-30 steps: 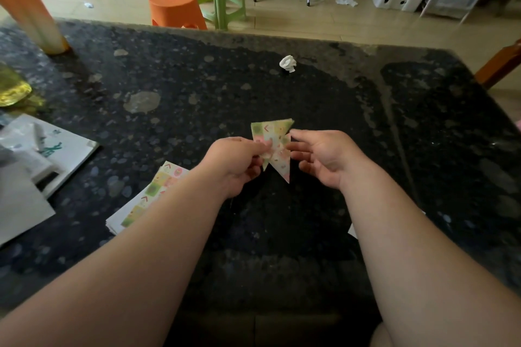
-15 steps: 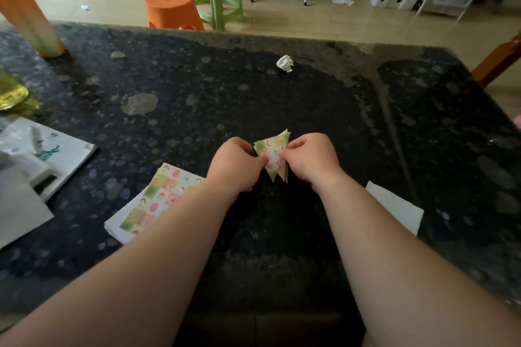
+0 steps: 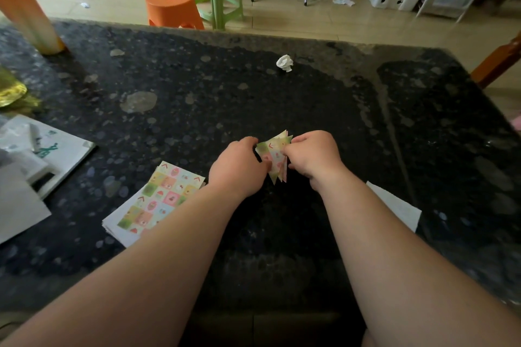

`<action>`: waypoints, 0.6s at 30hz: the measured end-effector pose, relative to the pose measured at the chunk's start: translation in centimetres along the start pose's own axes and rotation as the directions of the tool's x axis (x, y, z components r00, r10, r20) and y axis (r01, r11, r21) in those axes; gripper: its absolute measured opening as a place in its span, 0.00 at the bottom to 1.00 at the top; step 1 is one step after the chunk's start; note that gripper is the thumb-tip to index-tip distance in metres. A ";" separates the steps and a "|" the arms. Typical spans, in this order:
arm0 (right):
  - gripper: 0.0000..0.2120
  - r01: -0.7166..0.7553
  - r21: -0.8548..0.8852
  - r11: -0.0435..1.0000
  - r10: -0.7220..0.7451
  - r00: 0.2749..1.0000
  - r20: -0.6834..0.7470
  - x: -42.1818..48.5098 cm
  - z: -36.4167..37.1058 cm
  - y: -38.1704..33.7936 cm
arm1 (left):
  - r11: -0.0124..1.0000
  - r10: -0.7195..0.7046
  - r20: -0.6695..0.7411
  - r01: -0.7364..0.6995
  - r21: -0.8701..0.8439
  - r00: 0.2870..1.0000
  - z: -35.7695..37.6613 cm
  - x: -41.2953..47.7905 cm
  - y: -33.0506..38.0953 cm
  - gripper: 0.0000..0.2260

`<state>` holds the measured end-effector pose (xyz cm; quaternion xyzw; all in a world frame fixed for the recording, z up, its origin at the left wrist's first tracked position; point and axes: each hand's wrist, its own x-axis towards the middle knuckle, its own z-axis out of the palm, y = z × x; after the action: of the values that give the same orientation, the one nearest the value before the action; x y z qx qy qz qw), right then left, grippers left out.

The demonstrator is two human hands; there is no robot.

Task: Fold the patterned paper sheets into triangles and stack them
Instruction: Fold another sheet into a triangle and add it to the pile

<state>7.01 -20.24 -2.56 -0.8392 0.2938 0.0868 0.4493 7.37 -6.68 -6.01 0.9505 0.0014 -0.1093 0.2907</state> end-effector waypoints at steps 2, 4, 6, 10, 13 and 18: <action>0.12 0.003 0.007 1.000 -0.003 1.000 0.004 0.2 0.0 0.0 | 1.000 -0.015 -0.007 0.015 -0.003 1.000 -0.1 0.0 0.1 0.22; 0.13 0.010 0.024 1.000 -0.010 1.000 0.013 0.1 -0.1 0.1 | 0.999 -0.030 -0.013 0.030 -0.019 0.999 -0.1 0.0 0.2 0.20; 0.12 0.030 0.030 0.999 -0.031 0.999 0.020 -0.1 -0.2 0.2 | 0.999 -0.043 -0.020 0.042 -0.025 0.999 0.0 0.0 0.2 0.18; 0.10 0.103 0.027 0.994 -0.104 0.994 0.034 -0.7 -0.3 0.2 | 0.995 -0.061 -0.007 0.060 -0.074 0.998 -0.2 0.2 0.3 0.17; 0.10 0.112 0.050 0.992 -0.115 0.992 0.055 -0.6 -0.3 0.0 | 0.974 -0.079 0.029 0.083 -0.212 0.996 -0.5 0.3 0.3 0.09; 0.14 0.089 0.069 0.994 -0.093 0.995 0.046 -0.3 -0.1 0.1 | 0.903 -0.174 0.084 0.193 -0.385 0.981 -0.5 0.5 0.3 0.10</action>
<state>6.68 -20.22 -2.47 -0.8340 0.2469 0.0769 0.4875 7.96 -6.69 -5.54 0.8661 0.1056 -0.1562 0.4630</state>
